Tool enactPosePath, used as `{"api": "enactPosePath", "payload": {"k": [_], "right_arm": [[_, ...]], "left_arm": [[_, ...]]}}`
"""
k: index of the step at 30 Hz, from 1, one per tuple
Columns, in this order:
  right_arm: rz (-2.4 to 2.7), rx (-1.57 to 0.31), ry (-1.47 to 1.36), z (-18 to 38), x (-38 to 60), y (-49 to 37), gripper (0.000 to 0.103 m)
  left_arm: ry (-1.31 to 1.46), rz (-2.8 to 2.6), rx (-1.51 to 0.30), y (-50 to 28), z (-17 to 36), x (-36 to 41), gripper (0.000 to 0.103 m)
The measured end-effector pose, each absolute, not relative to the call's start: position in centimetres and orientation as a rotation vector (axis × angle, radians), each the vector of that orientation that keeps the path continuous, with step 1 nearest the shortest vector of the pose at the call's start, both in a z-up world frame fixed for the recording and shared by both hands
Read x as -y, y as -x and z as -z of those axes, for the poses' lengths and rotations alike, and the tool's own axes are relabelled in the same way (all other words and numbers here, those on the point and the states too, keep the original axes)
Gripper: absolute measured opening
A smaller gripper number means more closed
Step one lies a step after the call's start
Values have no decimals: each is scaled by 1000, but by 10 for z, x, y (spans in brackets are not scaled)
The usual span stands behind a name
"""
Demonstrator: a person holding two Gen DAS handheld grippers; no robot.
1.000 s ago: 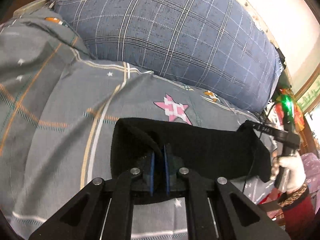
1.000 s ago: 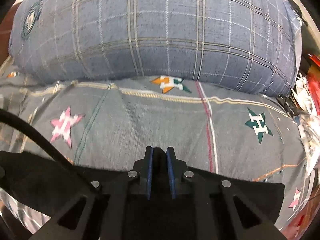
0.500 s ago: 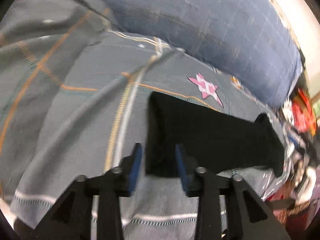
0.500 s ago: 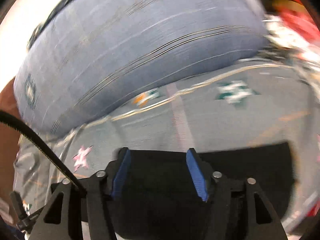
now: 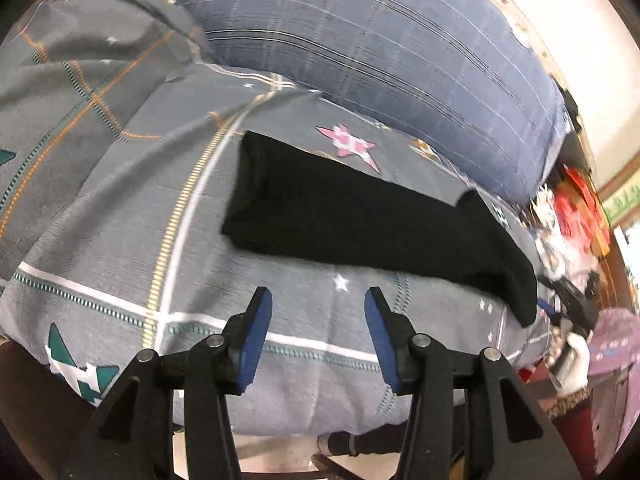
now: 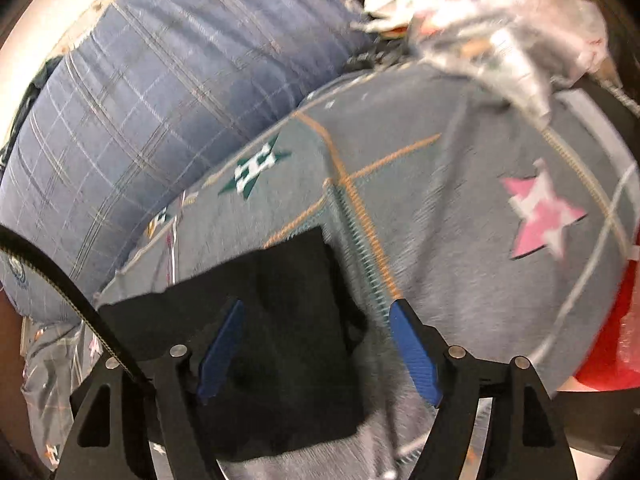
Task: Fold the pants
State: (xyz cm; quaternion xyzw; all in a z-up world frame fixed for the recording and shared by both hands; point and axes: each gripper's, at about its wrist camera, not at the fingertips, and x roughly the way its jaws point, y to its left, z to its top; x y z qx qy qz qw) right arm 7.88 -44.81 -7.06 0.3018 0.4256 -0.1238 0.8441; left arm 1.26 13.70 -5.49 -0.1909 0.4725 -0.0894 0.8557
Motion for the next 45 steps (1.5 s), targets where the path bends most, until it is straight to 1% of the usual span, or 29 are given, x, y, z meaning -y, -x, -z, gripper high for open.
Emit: {"api": "enactPosePath", "payload": {"k": [1, 2, 3, 4, 7, 9, 12, 15, 18, 19, 22, 23, 25, 27, 28, 29, 30, 31, 34, 35, 36, 37, 38, 40, 42, 43, 44, 45], "right_arm": [[233, -903, -634, 75, 444, -84, 80], [212, -913, -615, 79, 440, -90, 72], [210, -929, -578, 80, 434, -95, 55], [224, -945, -519, 76, 427, -100, 16], [212, -899, -399, 45, 412, -105, 13], [222, -861, -355, 27, 409, -107, 8], [269, -834, -332, 11, 420, -117, 8], [345, -852, -287, 15, 433, -131, 6], [413, -899, -241, 30, 444, -137, 6], [459, -922, -204, 38, 447, -139, 4], [661, -1000, -63, 59, 458, -141, 5], [703, -997, -84, 58, 463, -133, 5], [682, -923, -194, 41, 464, -111, 8], [535, -857, -276, 17, 443, -94, 22], [469, -836, -292, 8, 430, -87, 40], [387, -811, -306, 0, 411, -80, 56], [313, -790, -314, -5, 392, -75, 60], [225, -778, -317, -8, 370, -72, 61], [-31, -812, -368, 5, 302, -77, 61], [-123, -834, -412, 14, 281, -82, 58], [-194, -848, -452, 23, 267, -86, 56], [-260, -865, -495, 34, 251, -91, 52], [-292, -887, -535, 46, 238, -97, 52], [-280, -926, -608, 69, 229, -107, 52], [-127, -972, -635, 95, 237, -113, 52], [-100, -965, -664, 102, 244, -112, 41], [-100, -947, -681, 101, 247, -107, 40], [-79, -932, -666, 95, 248, -100, 42]], "left_arm": [[391, 190, -994, -11, 54, -134, 47], [381, 187, -996, -10, 52, -130, 47], [376, 188, -998, -8, 51, -130, 47], [371, 187, -999, -7, 50, -128, 47], [356, 177, -995, -5, 48, -125, 47], [359, 178, -998, -6, 49, -121, 47], [351, 190, -1013, -8, 53, -115, 47], [327, 199, -1021, -8, 55, -108, 47], [326, 204, -1025, -7, 56, -107, 47], [327, 201, -1027, -7, 57, -107, 47], [337, 202, -1030, -7, 57, -110, 47], [337, 201, -1025, -7, 56, -111, 47], [335, 198, -1018, -7, 56, -112, 47], [340, 196, -1016, -7, 57, -112, 47], [344, 194, -1013, -6, 57, -111, 47], [345, 193, -1009, -5, 57, -110, 47], [341, 191, -1007, -3, 58, -108, 47], [337, 191, -1006, -2, 57, -108, 47], [329, 199, -1003, 4, 54, -106, 47], [332, 199, -994, 8, 51, -108, 48], [336, 195, -985, 11, 47, -112, 50], [341, 191, -978, 13, 45, -115, 53], [349, 185, -969, 16, 43, -118, 56], [368, 170, -950, 20, 39, -128, 58], [390, 153, -935, 23, 37, -139, 60], [404, 143, -928, 24, 37, -145, 60], [415, 133, -922, 26, 37, -150, 60], [425, 120, -918, 27, 39, -155, 60]]}}
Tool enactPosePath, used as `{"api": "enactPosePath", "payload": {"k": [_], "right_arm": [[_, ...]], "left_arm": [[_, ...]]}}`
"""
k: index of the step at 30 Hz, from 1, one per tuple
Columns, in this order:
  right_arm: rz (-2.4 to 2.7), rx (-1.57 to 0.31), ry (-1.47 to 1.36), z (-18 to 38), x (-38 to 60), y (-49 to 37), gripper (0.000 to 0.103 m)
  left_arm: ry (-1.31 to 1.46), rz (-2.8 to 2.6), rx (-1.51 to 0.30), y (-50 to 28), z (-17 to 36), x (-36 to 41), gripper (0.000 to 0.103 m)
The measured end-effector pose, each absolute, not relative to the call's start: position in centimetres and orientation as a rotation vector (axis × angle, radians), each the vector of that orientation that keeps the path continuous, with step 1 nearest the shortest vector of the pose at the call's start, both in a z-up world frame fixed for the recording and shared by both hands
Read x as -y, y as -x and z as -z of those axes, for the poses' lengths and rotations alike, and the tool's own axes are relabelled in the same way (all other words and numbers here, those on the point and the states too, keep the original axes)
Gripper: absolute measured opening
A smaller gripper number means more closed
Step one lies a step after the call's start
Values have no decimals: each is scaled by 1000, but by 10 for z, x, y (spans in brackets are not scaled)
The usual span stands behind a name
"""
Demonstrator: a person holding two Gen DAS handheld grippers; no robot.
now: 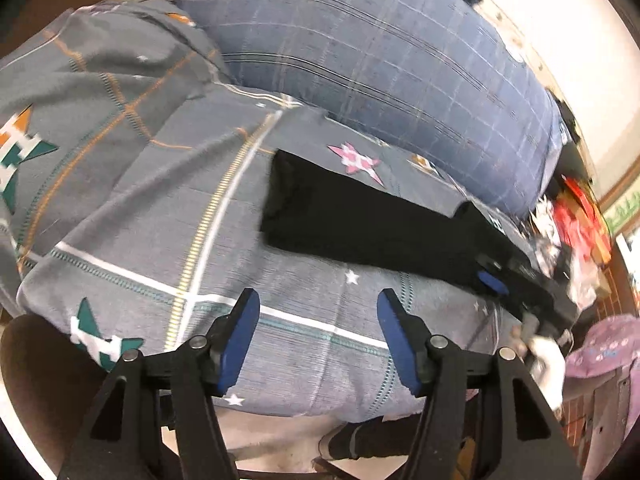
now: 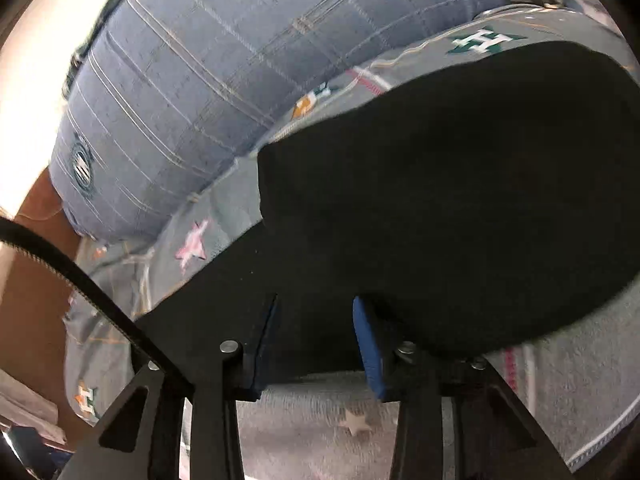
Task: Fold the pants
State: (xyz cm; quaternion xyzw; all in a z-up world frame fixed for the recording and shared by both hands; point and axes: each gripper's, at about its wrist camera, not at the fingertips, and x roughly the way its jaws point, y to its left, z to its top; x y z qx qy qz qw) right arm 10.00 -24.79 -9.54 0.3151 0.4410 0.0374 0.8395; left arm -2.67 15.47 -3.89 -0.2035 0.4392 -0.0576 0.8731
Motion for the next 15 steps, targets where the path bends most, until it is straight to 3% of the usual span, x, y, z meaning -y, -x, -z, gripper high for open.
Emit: {"api": "enactPosePath", "payload": {"k": [2, 4, 6, 8, 9, 11, 15], "right_arm": [[-10, -867, -573, 74, 241, -76, 53], [9, -787, -509, 52, 232, -50, 55], [49, -697, -441, 31, 217, -21, 65], [106, -593, -391, 13, 202, 6, 92], [132, -549, -381, 9, 195, 18, 97], [139, -496, -385, 8, 180, 39, 101], [46, -612, -360, 26, 151, 42, 101]], "left_arm": [[442, 101, -915, 28, 42, -159, 60], [453, 92, -919, 28, 46, -160, 60], [444, 88, -918, 29, 45, -156, 60], [419, 82, -908, 31, 42, -150, 60], [404, 77, -900, 33, 40, -148, 60], [368, 58, -881, 36, 35, -143, 61], [271, -13, -836, 45, 27, -136, 61]]}}
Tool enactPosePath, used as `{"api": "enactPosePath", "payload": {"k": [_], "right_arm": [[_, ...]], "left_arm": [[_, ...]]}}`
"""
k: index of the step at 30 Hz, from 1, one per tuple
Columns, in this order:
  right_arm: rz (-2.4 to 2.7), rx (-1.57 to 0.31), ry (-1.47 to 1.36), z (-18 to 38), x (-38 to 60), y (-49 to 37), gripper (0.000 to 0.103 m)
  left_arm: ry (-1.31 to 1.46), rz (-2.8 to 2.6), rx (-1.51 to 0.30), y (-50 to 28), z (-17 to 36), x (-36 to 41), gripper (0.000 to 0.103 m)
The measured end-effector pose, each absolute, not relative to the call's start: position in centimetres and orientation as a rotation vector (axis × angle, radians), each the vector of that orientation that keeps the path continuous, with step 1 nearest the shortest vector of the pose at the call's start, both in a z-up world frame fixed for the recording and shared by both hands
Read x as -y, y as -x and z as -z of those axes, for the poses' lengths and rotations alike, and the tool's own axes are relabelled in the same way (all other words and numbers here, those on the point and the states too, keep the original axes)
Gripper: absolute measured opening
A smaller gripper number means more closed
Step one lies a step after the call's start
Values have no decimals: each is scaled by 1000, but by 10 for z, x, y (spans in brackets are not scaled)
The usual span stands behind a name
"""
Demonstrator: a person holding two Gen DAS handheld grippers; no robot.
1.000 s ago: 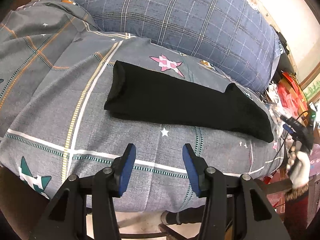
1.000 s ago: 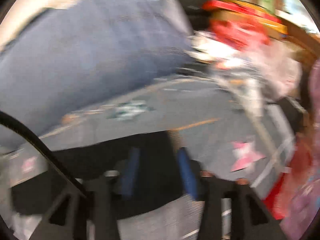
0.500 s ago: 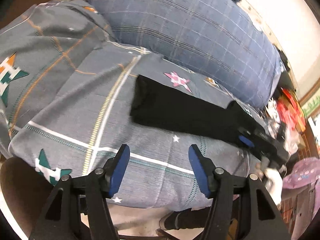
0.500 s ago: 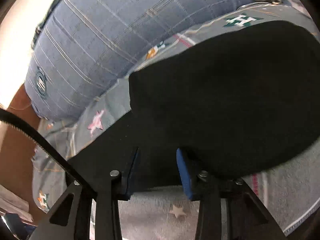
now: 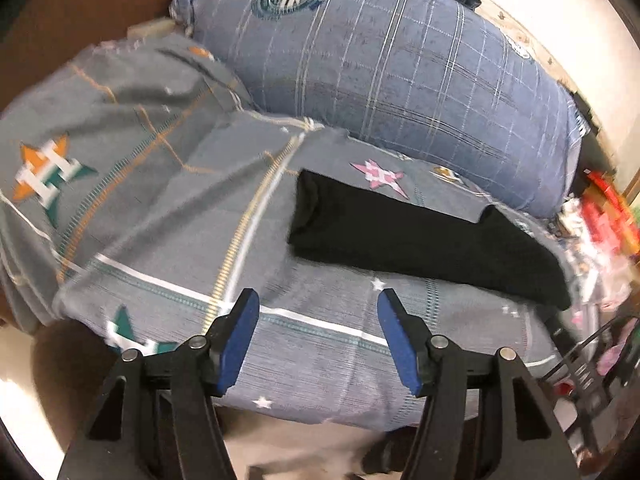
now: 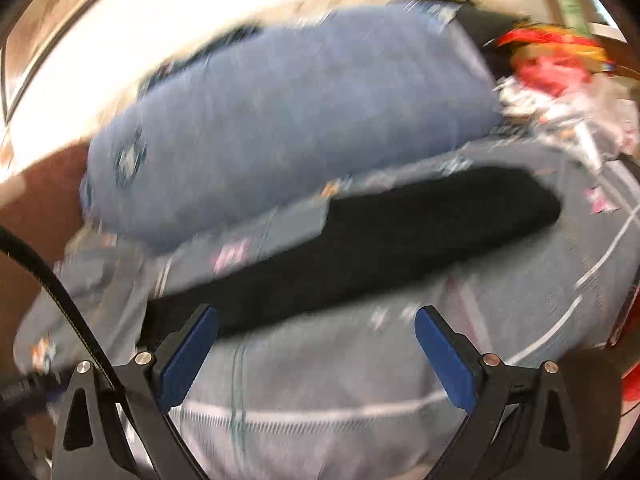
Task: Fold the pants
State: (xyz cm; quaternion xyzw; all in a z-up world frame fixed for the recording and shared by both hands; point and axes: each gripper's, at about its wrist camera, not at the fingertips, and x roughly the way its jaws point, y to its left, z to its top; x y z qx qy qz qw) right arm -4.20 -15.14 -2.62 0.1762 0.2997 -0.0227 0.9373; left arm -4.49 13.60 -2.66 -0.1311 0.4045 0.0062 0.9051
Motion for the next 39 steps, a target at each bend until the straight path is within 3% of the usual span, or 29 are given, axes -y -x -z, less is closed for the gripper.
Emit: {"api": "enactPosePath", "payload": {"k": [4, 16, 33, 39], "right_arm": [[-11, -693, -285, 43, 128, 40, 101], [-66, -708, -193, 47, 104, 39, 101], [-103, -752, -157, 58, 92, 36, 101], [-147, -808, -155, 72, 88, 28, 101]], "left_arm": [[173, -84, -783, 54, 20, -133, 61], [85, -132, -741, 60, 20, -127, 62], [94, -122, -755, 60, 26, -125, 65], [237, -105, -812, 52, 47, -151, 66]]}}
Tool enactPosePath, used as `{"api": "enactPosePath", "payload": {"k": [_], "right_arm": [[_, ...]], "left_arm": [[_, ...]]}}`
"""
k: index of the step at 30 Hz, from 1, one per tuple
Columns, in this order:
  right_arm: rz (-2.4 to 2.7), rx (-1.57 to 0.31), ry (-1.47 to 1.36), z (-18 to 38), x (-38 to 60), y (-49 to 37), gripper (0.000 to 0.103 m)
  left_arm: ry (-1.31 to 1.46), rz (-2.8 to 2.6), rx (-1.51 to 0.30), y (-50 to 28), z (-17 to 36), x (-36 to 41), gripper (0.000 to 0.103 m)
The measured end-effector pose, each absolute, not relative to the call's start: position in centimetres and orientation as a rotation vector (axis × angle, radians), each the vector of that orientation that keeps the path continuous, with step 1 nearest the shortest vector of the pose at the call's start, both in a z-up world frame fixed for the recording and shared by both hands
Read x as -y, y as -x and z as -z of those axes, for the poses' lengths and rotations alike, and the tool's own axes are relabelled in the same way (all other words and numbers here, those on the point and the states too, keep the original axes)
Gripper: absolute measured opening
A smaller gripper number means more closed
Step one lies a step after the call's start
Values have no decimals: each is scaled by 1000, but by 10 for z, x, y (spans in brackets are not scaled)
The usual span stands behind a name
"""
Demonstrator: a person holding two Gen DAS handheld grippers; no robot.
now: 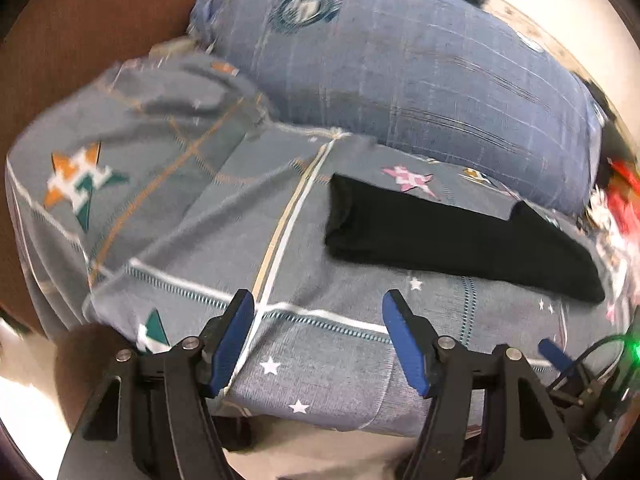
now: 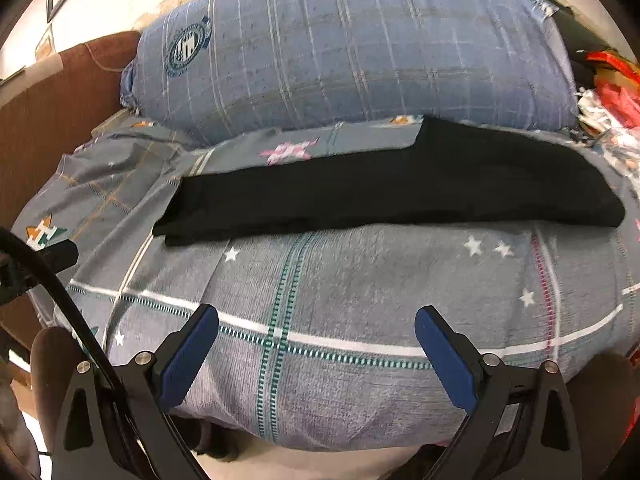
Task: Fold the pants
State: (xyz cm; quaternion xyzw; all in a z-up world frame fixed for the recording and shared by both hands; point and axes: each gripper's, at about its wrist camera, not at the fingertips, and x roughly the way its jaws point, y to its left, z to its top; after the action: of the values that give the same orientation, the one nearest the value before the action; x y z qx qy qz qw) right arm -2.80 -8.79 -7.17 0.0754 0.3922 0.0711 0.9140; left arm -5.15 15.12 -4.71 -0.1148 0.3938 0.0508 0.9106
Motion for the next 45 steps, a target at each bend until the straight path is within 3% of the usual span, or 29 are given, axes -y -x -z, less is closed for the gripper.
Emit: {"api": "enactPosePath", "payload": {"k": [10, 14, 18, 22, 27, 28, 29, 30, 32, 35, 45], "right_arm": [[-368, -949, -4, 68, 47, -56, 101], [-468, -980, 103, 58, 2, -108, 100], [-499, -1050, 188, 61, -51, -160, 99], [-434, -1153, 261, 82, -94, -200, 85], [-335, -1161, 422, 99, -133, -221, 88], [-353, -1163, 429, 98, -135, -221, 74], [-362, -1167, 431, 95, -134, -221, 50], [-345, -1155, 458, 91, -132, -220, 36], [-371, -1160, 431, 85, -122, -220, 19], [-383, -1146, 371, 73, -105, -218, 14], [-435, -1113, 254, 53, -76, -213, 13]], "left_arm": [[438, -50, -906, 26, 98, -189, 66], [465, -7, -903, 21, 106, -190, 59], [512, -7, -909, 18, 113, -202, 59], [552, -12, -926, 18, 122, -215, 59], [560, -17, -938, 20, 128, -224, 59], [564, -14, -938, 20, 128, -226, 59], [563, -13, -936, 20, 128, -227, 59], [561, -15, -934, 19, 127, -228, 59], [570, -8, -937, 14, 127, -230, 59], [591, 30, -948, 3, 124, -229, 59], [444, 153, -947, -60, 112, -179, 59]]}}
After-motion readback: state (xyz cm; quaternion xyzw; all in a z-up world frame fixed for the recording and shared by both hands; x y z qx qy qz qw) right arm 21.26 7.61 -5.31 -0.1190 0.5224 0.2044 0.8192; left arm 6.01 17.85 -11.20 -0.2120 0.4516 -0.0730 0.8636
